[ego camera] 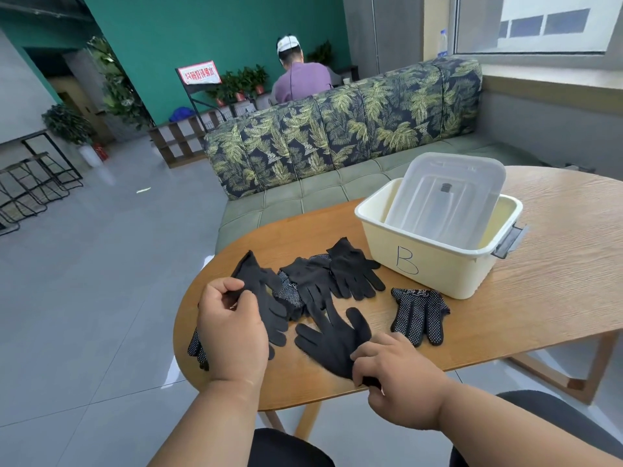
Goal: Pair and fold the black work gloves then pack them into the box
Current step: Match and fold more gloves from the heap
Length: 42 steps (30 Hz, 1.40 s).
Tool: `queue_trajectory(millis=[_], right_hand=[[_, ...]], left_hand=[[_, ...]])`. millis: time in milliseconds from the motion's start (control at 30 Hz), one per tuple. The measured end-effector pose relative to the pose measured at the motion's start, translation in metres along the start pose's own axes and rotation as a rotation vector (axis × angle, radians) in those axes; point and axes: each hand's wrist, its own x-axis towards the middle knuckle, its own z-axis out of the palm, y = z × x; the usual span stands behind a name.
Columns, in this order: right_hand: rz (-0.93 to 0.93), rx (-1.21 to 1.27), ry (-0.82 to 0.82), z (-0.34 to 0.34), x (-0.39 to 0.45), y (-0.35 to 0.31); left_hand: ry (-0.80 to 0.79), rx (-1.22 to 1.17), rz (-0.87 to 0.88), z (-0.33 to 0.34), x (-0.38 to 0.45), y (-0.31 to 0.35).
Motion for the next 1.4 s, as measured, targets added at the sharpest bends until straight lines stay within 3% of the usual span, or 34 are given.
queue_trajectory(millis=[167,267,333,400,500,633,833,1000,1167,1400], right_hand=[[0.037,0.002,0.054,0.004,0.000,0.005],[0.089,-0.019,0.100,0.006,0.002,0.009],[0.132,0.005,0.160,0.005,0.002,0.013],[0.196,0.039,0.229,0.004,0.001,0.017],[0.327,0.060,0.306,0.000,-0.002,0.021],[0.351,0.062,0.295,-0.002,-0.003,0.021],[0.366,0.085,0.254,-0.003,0.003,0.016],[0.438,0.149,0.245,-0.006,0.004,0.015],[0.442,0.139,0.215,-0.005,0.001,0.017],[0.445,0.049,0.220,-0.002,-0.002,0.014]], left_hand=[[-0.165,0.108,0.305,0.030,-0.005,-0.019],[-0.527,0.277,0.441,0.054,-0.031,-0.048],[-0.801,0.385,0.408,0.064,-0.053,-0.072],[-0.929,0.430,0.368,0.068,-0.070,-0.091],[-0.914,0.454,0.366,0.066,-0.074,-0.103],[-0.784,0.487,0.433,0.060,-0.063,-0.108],[-0.759,0.475,0.445,0.053,-0.059,-0.123],[-0.675,0.395,0.553,0.055,-0.066,-0.121],[-0.842,0.406,0.536,0.059,-0.074,-0.129],[-0.938,0.445,0.569,0.052,-0.071,-0.126]])
